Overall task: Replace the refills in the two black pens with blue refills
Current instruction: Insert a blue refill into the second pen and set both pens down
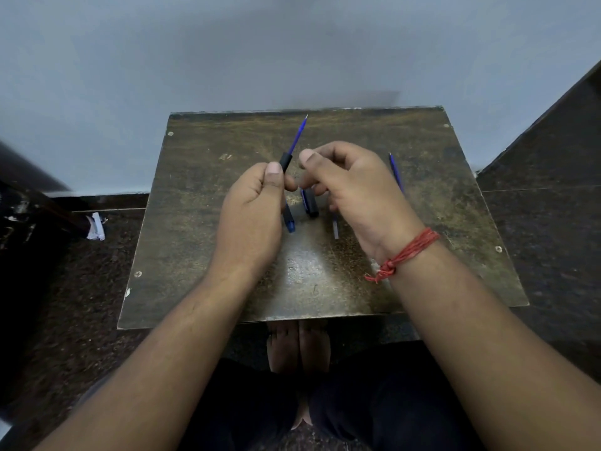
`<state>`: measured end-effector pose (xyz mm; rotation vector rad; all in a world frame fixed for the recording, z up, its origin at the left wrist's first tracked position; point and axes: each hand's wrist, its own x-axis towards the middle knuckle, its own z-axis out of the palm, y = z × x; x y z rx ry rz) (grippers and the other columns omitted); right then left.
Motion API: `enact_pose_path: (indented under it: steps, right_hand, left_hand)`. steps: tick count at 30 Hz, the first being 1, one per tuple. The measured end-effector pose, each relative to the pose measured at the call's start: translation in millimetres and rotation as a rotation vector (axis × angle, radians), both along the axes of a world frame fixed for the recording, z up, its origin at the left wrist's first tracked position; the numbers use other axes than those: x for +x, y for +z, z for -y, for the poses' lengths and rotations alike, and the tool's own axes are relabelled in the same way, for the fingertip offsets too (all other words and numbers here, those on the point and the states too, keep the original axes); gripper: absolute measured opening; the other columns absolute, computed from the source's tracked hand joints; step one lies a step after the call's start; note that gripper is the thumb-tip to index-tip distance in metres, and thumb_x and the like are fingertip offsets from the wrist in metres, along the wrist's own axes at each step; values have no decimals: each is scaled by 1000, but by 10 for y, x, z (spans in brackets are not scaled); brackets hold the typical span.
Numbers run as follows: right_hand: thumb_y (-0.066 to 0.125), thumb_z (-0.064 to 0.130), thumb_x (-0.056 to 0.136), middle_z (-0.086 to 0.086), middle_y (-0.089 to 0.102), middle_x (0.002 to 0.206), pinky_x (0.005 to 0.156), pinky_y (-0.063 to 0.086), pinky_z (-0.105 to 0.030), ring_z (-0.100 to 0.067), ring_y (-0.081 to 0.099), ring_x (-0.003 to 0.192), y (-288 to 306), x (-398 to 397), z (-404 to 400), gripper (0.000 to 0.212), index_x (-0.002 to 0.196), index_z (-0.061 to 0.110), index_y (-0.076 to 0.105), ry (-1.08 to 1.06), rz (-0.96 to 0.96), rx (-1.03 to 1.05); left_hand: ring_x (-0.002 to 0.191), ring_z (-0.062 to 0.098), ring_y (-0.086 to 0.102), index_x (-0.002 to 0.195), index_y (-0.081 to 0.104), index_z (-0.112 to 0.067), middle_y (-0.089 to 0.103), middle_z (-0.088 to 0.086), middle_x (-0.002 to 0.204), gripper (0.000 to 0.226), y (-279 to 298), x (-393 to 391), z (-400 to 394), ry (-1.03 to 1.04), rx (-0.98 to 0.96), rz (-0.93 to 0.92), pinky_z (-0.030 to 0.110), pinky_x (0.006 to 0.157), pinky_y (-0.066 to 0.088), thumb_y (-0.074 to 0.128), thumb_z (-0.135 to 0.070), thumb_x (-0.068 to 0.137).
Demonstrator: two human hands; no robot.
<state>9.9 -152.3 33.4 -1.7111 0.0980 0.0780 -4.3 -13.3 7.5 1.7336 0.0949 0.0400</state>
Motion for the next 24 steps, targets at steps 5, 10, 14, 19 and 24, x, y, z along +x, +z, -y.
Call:
enact_pose_path:
  steps: [5,10,14,19,24]
  right_hand:
    - [67,34,92,1,71,77,56,42,-16,-3,58,67,11,6,-13,16,83,20,68,-14,-7,64]
    - [67,26,93,1,67,74,58,42,-18,-6,58,68,-14,28,3,16,78,19,66,-18,-1,88]
    - [64,21,95,2,66,73,62,43,-21,-9,59,71,-2,52,34,18,77,19,64,-41,31,111]
    - [55,16,100,2,70,76,57,45,-24,-12,61,69,20,117,127,14,87,16,60,-218,35,327]
    - [48,13,103,-1,72,73,51,44,-23,-11,61,59,18,215,354,15,89,15,54,-419,58,538]
  left_hand:
    - [46,4,37,80,63,-25,43,-15,49,37,-35,-17,16,-40,36,14,32,54,29,41,-49,99]
    - [52,9,36,78,63,-30,44,-17,51,36,-59,-31,38,-76,71,10,34,54,27,41,-50,98]
    - [51,12,34,79,64,-28,41,-14,51,36,-64,-28,27,-87,74,12,34,56,26,42,-51,97]
    - [51,11,36,80,64,-29,41,-15,51,37,-60,-53,43,-98,147,17,33,56,27,41,-52,97]
    - [53,11,36,80,65,-30,43,-16,51,37,-60,-50,30,-99,132,4,34,57,27,40,-51,97]
